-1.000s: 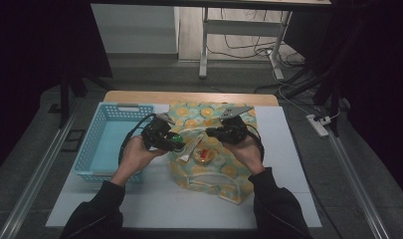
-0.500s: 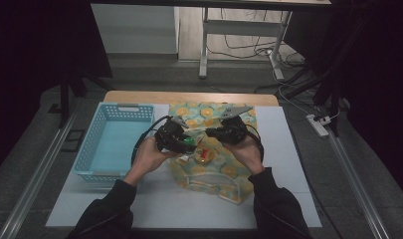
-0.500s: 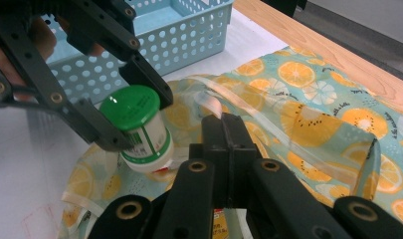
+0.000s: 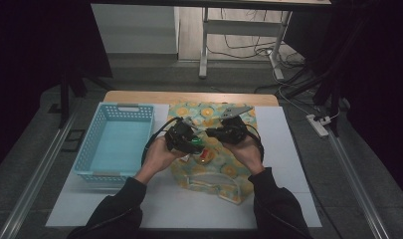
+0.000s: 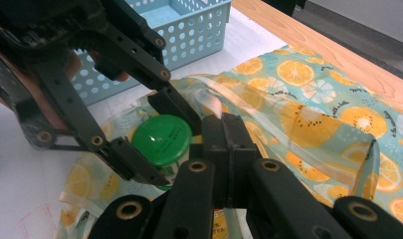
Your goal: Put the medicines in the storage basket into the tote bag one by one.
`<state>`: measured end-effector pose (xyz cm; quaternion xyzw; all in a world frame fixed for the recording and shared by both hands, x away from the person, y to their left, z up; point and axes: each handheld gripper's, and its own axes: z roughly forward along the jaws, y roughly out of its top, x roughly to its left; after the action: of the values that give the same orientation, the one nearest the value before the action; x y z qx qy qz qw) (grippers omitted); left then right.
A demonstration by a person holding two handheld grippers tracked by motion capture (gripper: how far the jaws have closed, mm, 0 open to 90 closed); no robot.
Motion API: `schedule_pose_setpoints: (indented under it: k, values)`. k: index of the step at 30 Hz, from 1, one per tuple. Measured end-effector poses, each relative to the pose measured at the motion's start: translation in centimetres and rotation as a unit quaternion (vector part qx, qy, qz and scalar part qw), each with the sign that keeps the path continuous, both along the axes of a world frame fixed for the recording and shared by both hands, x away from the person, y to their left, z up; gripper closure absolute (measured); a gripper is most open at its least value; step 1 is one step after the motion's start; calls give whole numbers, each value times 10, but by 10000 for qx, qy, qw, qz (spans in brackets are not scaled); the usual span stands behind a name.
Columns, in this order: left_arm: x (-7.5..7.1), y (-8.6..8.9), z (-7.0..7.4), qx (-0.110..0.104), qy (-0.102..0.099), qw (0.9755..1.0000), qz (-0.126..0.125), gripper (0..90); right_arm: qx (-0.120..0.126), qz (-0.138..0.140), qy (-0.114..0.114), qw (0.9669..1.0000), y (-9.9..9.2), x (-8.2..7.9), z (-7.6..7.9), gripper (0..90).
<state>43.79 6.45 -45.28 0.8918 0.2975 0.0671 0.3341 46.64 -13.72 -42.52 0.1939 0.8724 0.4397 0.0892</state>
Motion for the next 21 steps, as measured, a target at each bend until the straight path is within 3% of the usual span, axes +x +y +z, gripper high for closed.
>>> schedule_pose_setpoints:
  k: [10, 21]
  values:
    - [9, -9, -9, 9, -120, 9999, 75, 518, -12, -17, 4, 10000, 0, 1, -1, 900]
    - [18, -15, -21, 11, -59, 9999, 162, 517, -49, -16, 26, 10000, -1, 2, -3, 900]
